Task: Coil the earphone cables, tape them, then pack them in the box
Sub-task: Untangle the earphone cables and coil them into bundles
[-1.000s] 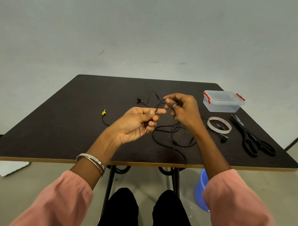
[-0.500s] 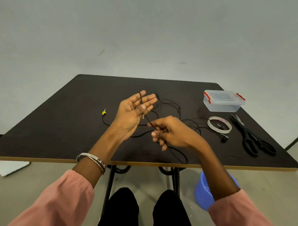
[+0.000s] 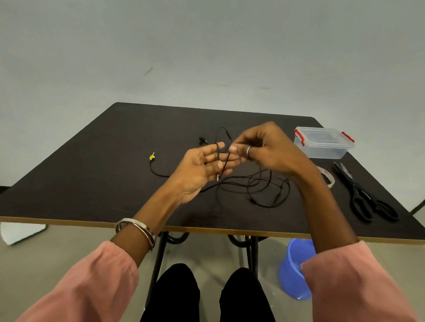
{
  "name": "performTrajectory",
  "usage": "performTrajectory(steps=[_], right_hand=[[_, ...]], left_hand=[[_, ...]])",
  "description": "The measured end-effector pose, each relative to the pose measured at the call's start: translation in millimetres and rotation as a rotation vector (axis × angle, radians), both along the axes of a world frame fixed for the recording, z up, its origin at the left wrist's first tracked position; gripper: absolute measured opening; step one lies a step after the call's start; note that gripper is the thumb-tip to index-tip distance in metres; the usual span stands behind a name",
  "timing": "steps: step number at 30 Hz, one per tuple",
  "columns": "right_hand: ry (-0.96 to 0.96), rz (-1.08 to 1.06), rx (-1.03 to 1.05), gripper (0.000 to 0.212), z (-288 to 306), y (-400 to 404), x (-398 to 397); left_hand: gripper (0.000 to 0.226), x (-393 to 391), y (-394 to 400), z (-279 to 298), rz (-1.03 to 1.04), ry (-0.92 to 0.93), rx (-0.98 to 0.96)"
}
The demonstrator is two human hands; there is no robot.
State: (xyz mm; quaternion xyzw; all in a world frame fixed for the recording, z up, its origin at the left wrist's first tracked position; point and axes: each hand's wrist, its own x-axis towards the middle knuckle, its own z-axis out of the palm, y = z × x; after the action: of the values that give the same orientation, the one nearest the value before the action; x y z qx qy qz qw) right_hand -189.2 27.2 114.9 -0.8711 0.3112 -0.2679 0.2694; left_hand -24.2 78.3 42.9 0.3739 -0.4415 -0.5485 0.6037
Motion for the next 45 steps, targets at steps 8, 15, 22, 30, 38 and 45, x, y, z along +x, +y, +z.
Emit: performTrajectory(steps=[8, 15, 22, 30, 38, 45], right_hand=[[-0.306, -0.201, 0.112, 0.015, -5, -26, 6], [-0.326, -0.263, 0.184, 0.016, -43, -35, 12], [0.022, 0.002, 0.131, 0.019, -66, 3, 13], [0.203, 0.092, 0.027, 0.021, -48, 31, 12], [-0.018, -0.062, -0.094, 0.009, -12, 13, 2], [-0.272, -0.08, 0.075, 0.013, 6, -10, 1]], left_hand=[[0.042, -4, 8, 2, -0.226, 0.101, 0.061], [0.043, -4, 11, 10, -0.285, 0.108, -0.014], [0.044, 8, -3, 19, -0.028, 0.253, -0.105], [0.058, 14, -9, 16, 0.166, 0.106, -0.104], [0.055, 8, -2, 8, 0.076, -0.139, -0.096], [0.036, 4, 5, 8, -0.191, 0.019, -0.055]])
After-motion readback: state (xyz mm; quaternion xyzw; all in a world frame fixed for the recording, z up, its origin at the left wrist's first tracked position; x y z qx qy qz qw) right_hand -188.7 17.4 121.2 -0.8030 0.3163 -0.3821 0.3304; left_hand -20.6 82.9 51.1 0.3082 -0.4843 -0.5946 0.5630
